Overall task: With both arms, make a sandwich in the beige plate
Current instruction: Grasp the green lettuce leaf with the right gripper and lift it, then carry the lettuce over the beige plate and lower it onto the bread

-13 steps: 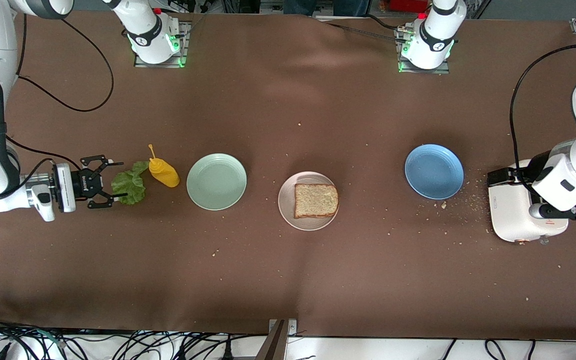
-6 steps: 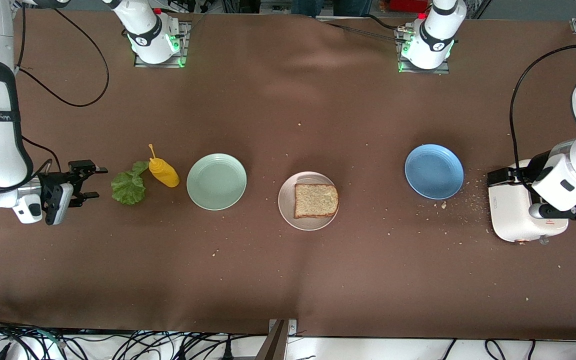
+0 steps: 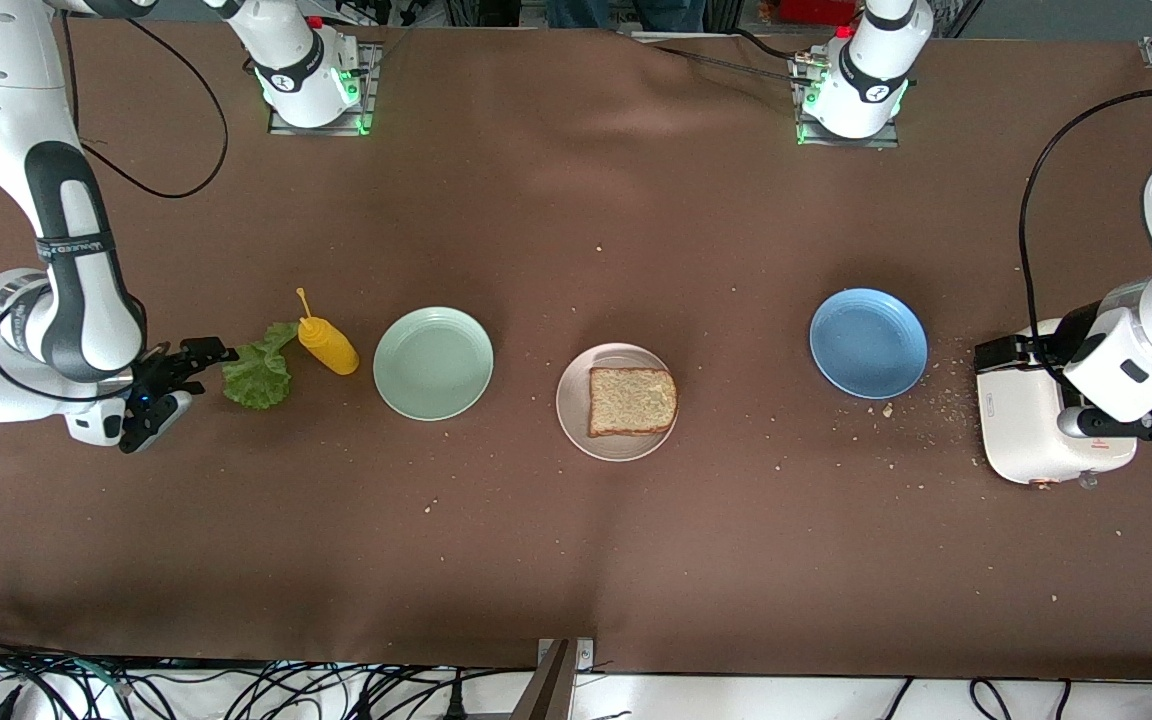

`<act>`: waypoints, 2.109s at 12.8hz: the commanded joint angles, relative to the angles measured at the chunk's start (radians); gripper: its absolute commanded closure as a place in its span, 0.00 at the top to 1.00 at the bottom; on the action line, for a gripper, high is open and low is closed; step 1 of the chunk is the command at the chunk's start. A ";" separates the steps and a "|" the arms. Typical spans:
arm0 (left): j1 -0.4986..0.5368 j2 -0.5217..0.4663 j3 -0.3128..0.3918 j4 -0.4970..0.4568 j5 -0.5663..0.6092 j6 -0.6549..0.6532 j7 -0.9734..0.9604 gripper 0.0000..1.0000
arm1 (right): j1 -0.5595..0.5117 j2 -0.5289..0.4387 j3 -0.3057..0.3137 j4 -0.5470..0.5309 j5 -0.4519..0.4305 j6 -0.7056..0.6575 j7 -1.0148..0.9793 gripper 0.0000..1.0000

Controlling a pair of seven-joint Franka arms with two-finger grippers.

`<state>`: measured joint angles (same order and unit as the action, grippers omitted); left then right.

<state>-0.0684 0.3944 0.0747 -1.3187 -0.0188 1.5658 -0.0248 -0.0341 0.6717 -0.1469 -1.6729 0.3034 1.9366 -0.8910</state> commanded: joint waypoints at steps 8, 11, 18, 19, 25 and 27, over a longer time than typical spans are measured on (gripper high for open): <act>-0.007 -0.003 -0.001 -0.007 0.031 -0.003 0.005 1.00 | 0.059 0.040 -0.002 -0.062 -0.145 0.116 0.331 0.00; -0.007 0.001 -0.001 -0.007 0.031 -0.003 0.005 1.00 | 0.059 0.032 -0.002 -0.051 -0.145 0.101 0.353 0.00; -0.007 0.001 -0.001 -0.007 0.031 -0.003 0.005 1.00 | 0.068 0.029 0.000 0.226 -0.220 -0.250 0.398 0.00; -0.007 0.001 -0.003 -0.007 0.031 -0.003 0.005 1.00 | 0.074 0.029 0.000 0.273 -0.222 -0.312 0.405 0.00; -0.007 0.003 -0.003 -0.007 0.031 -0.003 0.005 1.00 | 0.095 0.028 0.013 0.536 -0.210 -0.654 0.504 0.00; -0.007 0.003 -0.003 -0.007 0.031 -0.003 0.005 1.00 | 0.099 0.003 0.058 0.567 -0.158 -0.750 0.631 0.00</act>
<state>-0.0691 0.4045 0.0744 -1.3188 -0.0188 1.5658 -0.0248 0.0616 0.6856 -0.1243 -1.1531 0.1118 1.2722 -0.3670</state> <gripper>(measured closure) 0.000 0.938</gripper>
